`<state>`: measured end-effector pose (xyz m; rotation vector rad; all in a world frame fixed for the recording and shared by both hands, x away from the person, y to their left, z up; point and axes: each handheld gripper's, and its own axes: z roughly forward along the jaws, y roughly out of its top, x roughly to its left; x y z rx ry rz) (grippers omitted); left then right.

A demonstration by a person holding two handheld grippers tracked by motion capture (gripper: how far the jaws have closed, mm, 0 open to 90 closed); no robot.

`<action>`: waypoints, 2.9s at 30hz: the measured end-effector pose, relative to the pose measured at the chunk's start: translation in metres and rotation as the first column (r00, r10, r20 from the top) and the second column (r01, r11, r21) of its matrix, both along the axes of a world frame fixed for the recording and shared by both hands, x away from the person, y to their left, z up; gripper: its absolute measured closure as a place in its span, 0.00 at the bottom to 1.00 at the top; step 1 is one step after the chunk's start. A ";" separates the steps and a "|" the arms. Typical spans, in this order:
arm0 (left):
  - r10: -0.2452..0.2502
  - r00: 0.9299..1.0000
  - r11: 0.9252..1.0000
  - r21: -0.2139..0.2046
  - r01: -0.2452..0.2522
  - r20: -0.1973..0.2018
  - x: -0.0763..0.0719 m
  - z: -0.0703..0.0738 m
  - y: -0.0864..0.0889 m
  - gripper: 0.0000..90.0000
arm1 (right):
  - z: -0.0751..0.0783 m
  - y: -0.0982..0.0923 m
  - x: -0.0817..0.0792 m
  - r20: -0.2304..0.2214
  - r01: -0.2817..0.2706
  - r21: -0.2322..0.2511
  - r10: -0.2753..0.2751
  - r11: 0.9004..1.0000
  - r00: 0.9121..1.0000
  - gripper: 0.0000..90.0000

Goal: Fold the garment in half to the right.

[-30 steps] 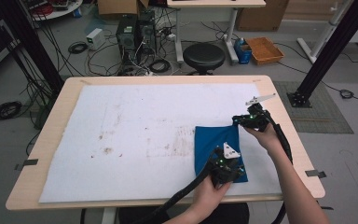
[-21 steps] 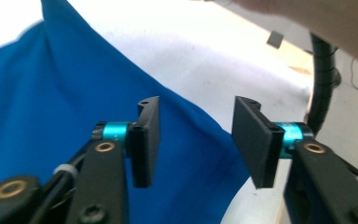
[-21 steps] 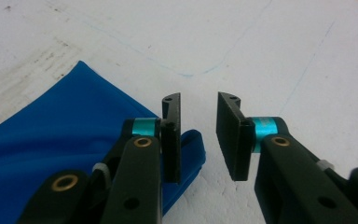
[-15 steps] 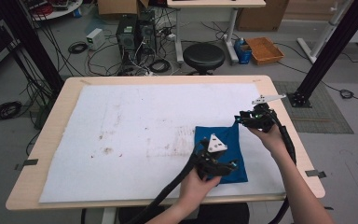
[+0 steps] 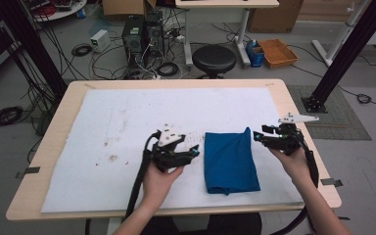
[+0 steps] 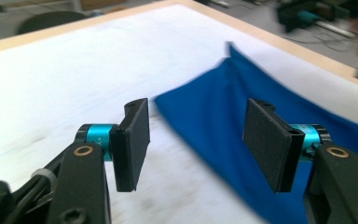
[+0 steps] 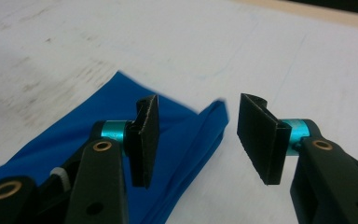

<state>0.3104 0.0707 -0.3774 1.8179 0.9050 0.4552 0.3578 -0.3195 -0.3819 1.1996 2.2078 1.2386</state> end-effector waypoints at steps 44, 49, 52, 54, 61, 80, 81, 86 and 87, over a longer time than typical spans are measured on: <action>0.175 0.984 0.985 -0.006 -0.175 0.035 0.002 -0.006 0.068 0.46 | -0.013 -0.001 -0.031 -0.062 0.118 -0.011 -0.119 0.993 0.991 0.75; 0.175 0.984 0.985 -0.009 -0.175 0.028 0.003 -0.008 0.071 0.46 | -0.018 0.014 0.021 -0.106 0.185 0.008 -0.183 0.983 0.977 0.72; 0.174 0.984 0.985 -0.011 -0.174 0.023 0.003 -0.009 0.073 0.46 | -0.024 0.020 0.039 -0.132 0.217 0.015 -0.213 0.976 0.968 0.71; 0.174 0.985 0.985 -0.011 -0.174 0.020 0.003 -0.009 0.073 0.46 | -0.029 0.022 0.047 -0.157 0.220 0.017 -0.215 0.975 0.964 0.80; 0.166 0.986 0.986 -0.008 -0.166 0.013 0.003 -0.011 0.072 0.46 | -0.037 0.020 0.055 -0.098 0.187 -0.011 -0.188 0.982 0.977 0.99; 0.177 0.984 0.984 -0.010 -0.177 0.015 0.004 -0.012 0.075 0.46 | -0.032 -0.002 0.022 -0.064 0.218 -0.002 -0.218 0.976 0.974 0.78; 0.178 0.984 0.984 -0.009 -0.178 0.014 0.004 -0.013 0.075 0.46 | -0.031 -0.002 0.014 -0.062 0.208 0.002 -0.208 0.978 0.976 0.77; 0.174 0.985 0.985 -0.006 -0.174 0.013 0.004 -0.014 0.074 0.46 | -0.041 -0.002 -0.017 -0.137 0.179 0.039 -0.173 0.983 0.975 0.73; 0.171 0.985 0.985 -0.002 -0.171 0.010 0.004 -0.014 0.073 0.46 | -0.044 -0.003 -0.020 -0.152 0.177 0.049 -0.168 0.983 0.974 0.73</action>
